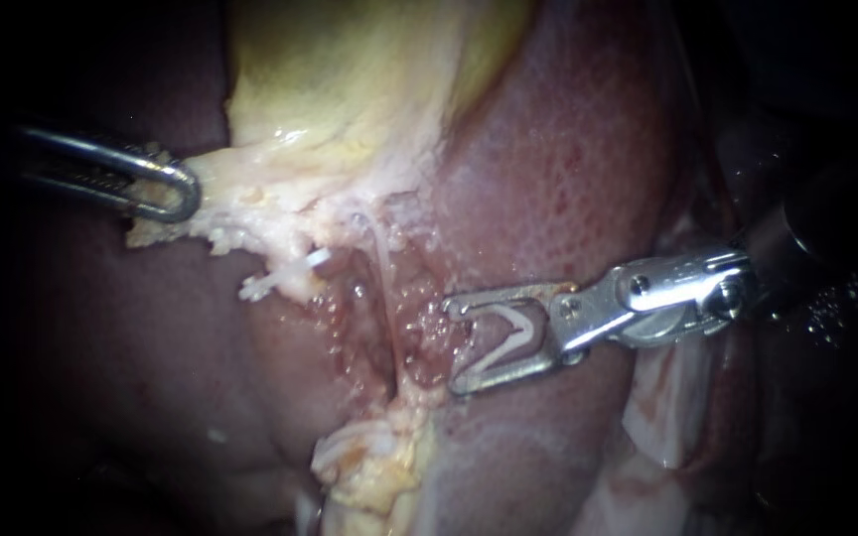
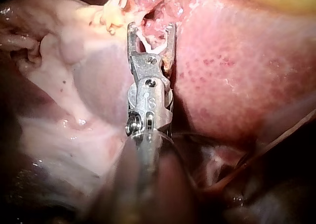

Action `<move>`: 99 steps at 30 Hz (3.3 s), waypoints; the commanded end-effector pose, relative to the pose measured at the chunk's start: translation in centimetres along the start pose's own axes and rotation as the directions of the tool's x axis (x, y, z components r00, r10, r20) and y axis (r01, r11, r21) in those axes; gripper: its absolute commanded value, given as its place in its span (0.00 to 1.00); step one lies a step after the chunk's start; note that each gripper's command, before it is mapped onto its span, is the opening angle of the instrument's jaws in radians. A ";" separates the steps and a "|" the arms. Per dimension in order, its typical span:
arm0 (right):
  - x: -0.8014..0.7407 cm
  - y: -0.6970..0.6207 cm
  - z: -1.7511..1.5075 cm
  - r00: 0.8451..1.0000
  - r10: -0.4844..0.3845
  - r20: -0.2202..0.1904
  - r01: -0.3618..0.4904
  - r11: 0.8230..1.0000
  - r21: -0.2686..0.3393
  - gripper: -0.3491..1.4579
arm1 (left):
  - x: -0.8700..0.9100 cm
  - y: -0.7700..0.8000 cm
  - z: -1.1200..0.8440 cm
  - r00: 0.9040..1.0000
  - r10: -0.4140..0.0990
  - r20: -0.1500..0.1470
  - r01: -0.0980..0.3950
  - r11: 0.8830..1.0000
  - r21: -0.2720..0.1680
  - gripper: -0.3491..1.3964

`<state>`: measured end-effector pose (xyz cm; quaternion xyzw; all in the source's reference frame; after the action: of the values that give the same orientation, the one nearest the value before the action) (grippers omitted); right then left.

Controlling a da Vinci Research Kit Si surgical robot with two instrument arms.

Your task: Clipping first clip right tube

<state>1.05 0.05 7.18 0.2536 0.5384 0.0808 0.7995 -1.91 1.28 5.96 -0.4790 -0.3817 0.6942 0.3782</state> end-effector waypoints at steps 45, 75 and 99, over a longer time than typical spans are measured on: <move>0.02 0.08 0.82 0.974 0.181 -0.133 -0.170 0.981 0.090 0.45 | 0.00 -0.01 0.01 1.000 0.000 0.000 0.000 1.000 0.000 0.00; 0.36 -0.50 0.86 0.961 0.228 -0.156 -0.168 0.931 0.325 0.42 | 0.00 -0.02 0.00 1.000 0.000 0.000 0.000 1.000 0.000 0.00; 0.47 -0.49 0.79 0.931 0.338 -0.138 -0.283 0.908 0.310 0.17 | -0.01 -0.03 0.01 1.000 0.000 0.000 0.000 1.000 0.000 0.00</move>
<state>1.88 -0.42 6.78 0.4396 0.5701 0.1529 0.6770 -1.91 1.29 5.99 -0.4788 -0.3817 0.6943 0.3781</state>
